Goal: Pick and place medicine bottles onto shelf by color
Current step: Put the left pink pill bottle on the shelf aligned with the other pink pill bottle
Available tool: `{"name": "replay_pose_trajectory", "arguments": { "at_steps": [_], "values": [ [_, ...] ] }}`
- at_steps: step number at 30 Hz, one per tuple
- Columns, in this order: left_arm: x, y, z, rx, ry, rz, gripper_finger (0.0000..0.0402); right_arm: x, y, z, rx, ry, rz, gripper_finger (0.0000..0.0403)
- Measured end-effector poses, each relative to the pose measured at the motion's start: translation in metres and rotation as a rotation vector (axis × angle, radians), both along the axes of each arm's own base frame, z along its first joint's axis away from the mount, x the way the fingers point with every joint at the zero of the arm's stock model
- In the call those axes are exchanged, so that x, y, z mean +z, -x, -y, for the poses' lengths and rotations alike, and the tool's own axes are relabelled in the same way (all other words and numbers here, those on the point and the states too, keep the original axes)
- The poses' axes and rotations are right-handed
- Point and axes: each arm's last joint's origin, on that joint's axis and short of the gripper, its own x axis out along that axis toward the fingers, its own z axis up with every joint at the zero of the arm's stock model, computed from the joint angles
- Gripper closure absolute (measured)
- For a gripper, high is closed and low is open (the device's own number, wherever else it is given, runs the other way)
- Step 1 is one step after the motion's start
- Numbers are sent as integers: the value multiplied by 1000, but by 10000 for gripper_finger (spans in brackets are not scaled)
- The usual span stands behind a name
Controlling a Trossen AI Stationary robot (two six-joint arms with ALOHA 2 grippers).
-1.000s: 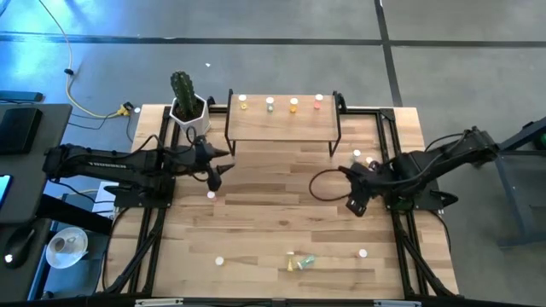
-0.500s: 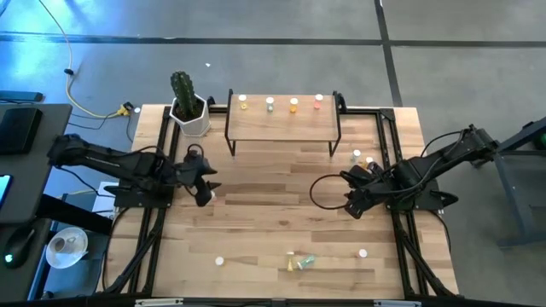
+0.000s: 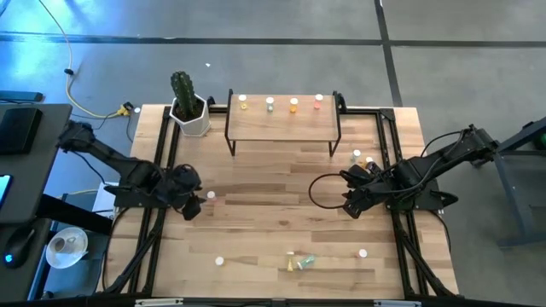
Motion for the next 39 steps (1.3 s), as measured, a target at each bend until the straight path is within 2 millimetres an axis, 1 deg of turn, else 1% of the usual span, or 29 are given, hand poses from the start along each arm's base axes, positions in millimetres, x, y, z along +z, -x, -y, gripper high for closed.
{"name": "replay_pose_trajectory", "arguments": {
  "at_steps": [2, 5, 10, 16, 20, 29, 39],
  "values": [
    [-4, 1, 5, 9, -9, 1, 174, 0, 0, 0, 0, 0, 1, 245],
    [-18, 3, 13, 37, -24, -28, 174, 0, 0, 0, 0, 0, 1, 245],
    [-41, 5, 25, 94, -57, 9, 174, 0, 0, 0, 0, -1, 3, 245],
    [-57, 2, 39, 131, -97, 36, 174, 0, 0, 0, 0, -1, 4, 245],
    [-68, -4, 47, 141, -159, 48, 174, 0, -1, 0, -5, 11, 9, 245],
    [-95, -11, 52, 238, -268, 26, 174, 2, -4, -1, 34, 27, 37, 245],
    [-113, -17, 55, 291, -347, 73, 174, 3, -5, -2, 58, 31, 54, 245]
  ]
}}
